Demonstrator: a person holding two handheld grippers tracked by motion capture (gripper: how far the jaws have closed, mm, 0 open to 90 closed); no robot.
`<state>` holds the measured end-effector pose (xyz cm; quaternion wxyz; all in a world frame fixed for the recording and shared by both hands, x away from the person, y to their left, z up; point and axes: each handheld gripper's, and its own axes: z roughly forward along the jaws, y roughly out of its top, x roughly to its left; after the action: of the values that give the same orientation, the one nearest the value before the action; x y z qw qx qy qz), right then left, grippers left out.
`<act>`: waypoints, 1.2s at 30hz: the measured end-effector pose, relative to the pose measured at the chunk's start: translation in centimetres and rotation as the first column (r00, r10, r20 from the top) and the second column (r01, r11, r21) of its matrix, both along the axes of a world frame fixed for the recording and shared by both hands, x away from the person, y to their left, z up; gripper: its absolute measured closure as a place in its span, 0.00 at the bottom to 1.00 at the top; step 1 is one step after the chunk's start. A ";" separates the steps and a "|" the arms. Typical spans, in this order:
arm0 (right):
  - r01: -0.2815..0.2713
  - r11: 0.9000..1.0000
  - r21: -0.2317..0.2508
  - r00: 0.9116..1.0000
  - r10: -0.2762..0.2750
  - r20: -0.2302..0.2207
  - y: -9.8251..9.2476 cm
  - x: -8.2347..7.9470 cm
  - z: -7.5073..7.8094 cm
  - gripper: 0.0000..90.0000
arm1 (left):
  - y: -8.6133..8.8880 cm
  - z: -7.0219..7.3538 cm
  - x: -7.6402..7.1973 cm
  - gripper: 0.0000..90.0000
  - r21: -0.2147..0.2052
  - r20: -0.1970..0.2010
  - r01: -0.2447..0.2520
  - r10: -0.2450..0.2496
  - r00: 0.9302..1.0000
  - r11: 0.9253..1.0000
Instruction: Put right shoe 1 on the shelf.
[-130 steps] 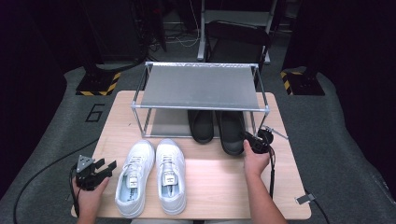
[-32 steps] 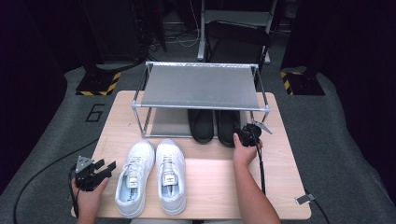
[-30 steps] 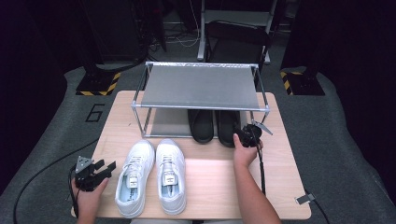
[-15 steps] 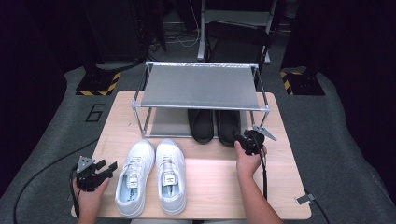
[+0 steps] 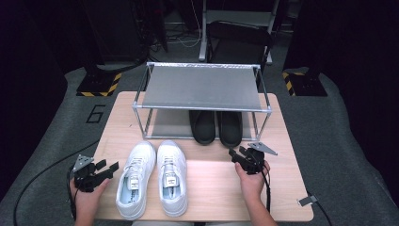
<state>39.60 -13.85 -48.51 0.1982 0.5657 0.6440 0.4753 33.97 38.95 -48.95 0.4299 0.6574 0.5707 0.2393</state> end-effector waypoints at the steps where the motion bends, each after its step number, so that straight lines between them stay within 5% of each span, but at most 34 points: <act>1: -0.007 1.000 0.005 1.000 0.007 -0.004 0.2 -0.3 0.0 0.52 | 0.0 0.3 -0.1 0.42 -0.001 -0.015 0.008 -0.008 1.000 1.000; 6: -0.036 0.999 -0.027 0.999 0.036 -0.008 1.0 -1.6 0.2 0.48 | -0.5 1.7 -0.4 0.39 0.005 -0.038 0.015 -0.015 0.999 1.000; 9: -0.068 0.997 -0.039 0.998 0.068 -0.014 1.6 -2.1 0.4 0.43 | -0.9 2.4 -0.5 0.34 0.007 -0.004 0.014 -0.014 1.000 1.000; 18: -0.094 0.995 -0.038 0.995 0.093 -0.026 2.3 -2.9 0.5 0.39 | -1.4 3.2 -1.3 0.31 -0.018 0.005 0.062 -0.062 0.998 0.998; 22: -0.099 0.994 -0.049 0.995 0.098 -0.014 2.4 -3.1 0.5 0.38 | -1.6 3.4 -1.7 0.35 -0.019 0.012 0.089 -0.089 0.996 0.996; 27: -0.122 0.985 -0.119 0.992 0.126 0.026 2.5 -3.6 0.5 0.38 | -2.2 3.5 -2.1 0.45 -0.008 0.029 0.130 -0.129 0.991 0.992; 36: -0.134 0.985 -0.109 0.988 0.141 0.056 2.0 -4.4 0.3 0.36 | -2.6 3.7 -3.0 0.50 -0.053 0.021 0.160 -0.159 0.987 0.986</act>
<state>35.19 -11.84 -48.25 0.2148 0.4933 0.6989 0.4712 30.98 36.34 -45.22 0.4700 0.6871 0.5190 0.1940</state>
